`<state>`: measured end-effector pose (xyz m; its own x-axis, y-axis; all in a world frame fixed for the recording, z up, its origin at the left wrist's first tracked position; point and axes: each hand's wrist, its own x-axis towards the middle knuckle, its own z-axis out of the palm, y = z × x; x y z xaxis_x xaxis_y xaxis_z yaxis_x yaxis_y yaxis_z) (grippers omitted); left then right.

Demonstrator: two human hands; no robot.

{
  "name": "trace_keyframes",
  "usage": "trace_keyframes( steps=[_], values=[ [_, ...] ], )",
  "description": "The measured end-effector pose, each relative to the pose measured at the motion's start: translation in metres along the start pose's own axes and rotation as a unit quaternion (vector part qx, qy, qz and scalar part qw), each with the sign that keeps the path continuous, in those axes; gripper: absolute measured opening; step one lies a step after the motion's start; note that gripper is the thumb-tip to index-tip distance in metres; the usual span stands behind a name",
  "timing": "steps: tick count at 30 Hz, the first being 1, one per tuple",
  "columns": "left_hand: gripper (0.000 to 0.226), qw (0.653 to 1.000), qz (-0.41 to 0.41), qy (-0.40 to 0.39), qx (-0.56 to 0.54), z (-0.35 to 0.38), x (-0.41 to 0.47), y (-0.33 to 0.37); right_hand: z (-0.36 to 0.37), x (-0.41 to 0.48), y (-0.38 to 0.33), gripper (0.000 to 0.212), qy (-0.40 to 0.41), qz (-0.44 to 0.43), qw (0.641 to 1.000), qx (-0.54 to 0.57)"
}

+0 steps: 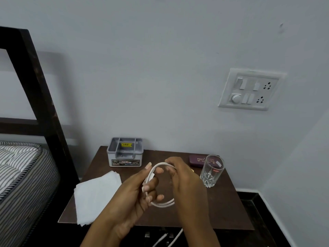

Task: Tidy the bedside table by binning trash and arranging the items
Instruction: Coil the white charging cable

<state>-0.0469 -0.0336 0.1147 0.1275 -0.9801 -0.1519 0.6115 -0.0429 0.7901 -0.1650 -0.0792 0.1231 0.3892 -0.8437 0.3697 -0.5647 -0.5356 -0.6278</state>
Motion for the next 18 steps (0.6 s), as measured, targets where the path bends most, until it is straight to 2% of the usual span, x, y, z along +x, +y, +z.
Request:
trace_keyframes(
  steps=[3, 8, 11, 14, 18],
  values=[
    [0.03, 1.0, -0.007, 0.008, -0.012, 0.003, -0.003, 0.004, 0.003, 0.004, 0.004, 0.025, 0.021, -0.018, 1.0, 0.001],
    [0.03, 0.999, 0.034, 0.002, -0.013, 0.005, -0.004, 0.002, 0.004, 0.009, 0.001, 0.028, 0.013, 0.044, 0.981, 0.186],
    [0.029, 0.998, 0.061, -0.009, -0.001, 0.006, -0.004, 0.002, 0.003, 0.011, 0.002, 0.019, 0.036, 0.061, 0.971, 0.228],
    [0.024, 0.995, 0.078, -0.008, -0.067, 0.011, -0.003, -0.001, 0.003, 0.011, 0.001, 0.017, 0.072, 0.08, 0.958, 0.267],
    [0.02, 0.985, 0.092, -0.006, -0.147, 0.017, 0.004, -0.008, 0.005, 0.012, -0.001, 0.022, 0.062, 0.127, 0.924, 0.354]
  ],
)
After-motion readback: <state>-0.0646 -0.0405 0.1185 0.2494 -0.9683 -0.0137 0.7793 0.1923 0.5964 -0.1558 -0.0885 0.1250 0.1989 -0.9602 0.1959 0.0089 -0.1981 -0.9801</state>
